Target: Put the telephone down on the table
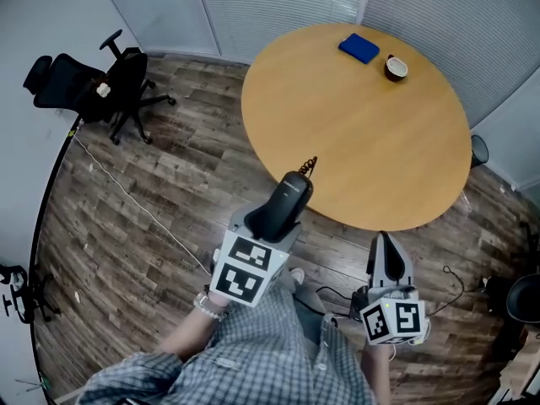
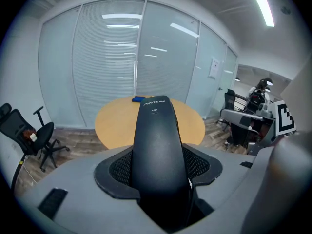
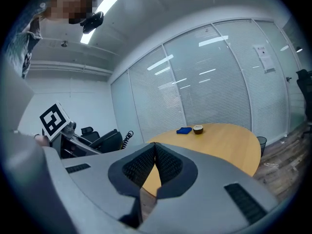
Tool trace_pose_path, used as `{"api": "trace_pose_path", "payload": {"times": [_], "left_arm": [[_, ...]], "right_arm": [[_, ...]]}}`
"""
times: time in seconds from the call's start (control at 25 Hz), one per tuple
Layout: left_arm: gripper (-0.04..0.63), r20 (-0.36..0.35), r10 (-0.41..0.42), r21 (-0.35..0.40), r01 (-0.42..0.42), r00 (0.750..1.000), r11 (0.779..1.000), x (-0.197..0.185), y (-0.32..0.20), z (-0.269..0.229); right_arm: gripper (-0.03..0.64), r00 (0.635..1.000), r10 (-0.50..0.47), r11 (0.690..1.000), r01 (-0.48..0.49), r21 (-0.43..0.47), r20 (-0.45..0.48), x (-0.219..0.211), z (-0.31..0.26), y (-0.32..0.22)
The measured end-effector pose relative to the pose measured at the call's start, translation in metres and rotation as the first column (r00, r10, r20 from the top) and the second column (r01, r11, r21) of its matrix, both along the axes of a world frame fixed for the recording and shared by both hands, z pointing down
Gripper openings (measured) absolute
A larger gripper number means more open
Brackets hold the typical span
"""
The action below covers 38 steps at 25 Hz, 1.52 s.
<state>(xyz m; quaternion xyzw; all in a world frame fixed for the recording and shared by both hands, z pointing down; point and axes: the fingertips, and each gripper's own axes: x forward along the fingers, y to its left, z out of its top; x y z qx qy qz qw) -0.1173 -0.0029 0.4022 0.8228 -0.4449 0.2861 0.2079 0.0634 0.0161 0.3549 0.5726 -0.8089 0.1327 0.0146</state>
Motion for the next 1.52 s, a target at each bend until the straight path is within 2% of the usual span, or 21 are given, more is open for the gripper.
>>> {"api": "trace_pose_path", "payload": {"times": [0.36,0.92,1.16,1.52], "left_arm": [[0.279,-0.003,0.067,-0.004,-0.067,0.998,0.998,0.02,-0.046,0.0],[0.279,-0.016,0.187,0.013,-0.187,0.982,0.982,0.049,-0.119,0.001],[0.279,-0.021,0.203,0.001,-0.203,0.979,0.979,0.055,-0.141,0.009],[0.279,-0.009,0.216,0.015,-0.216,0.976,0.976,0.098,-0.175,0.012]], "right_arm": [[0.009,0.998,0.059,0.998,-0.059,-0.015,0.009,0.011,0.002,-0.028],[0.009,0.988,0.153,0.988,-0.153,-0.012,-0.004,0.021,0.001,-0.076],[0.011,0.982,0.189,0.982,-0.189,-0.013,-0.015,0.026,0.004,-0.088],[0.009,0.972,0.235,0.972,-0.235,0.012,-0.017,0.071,-0.003,-0.115]]}}
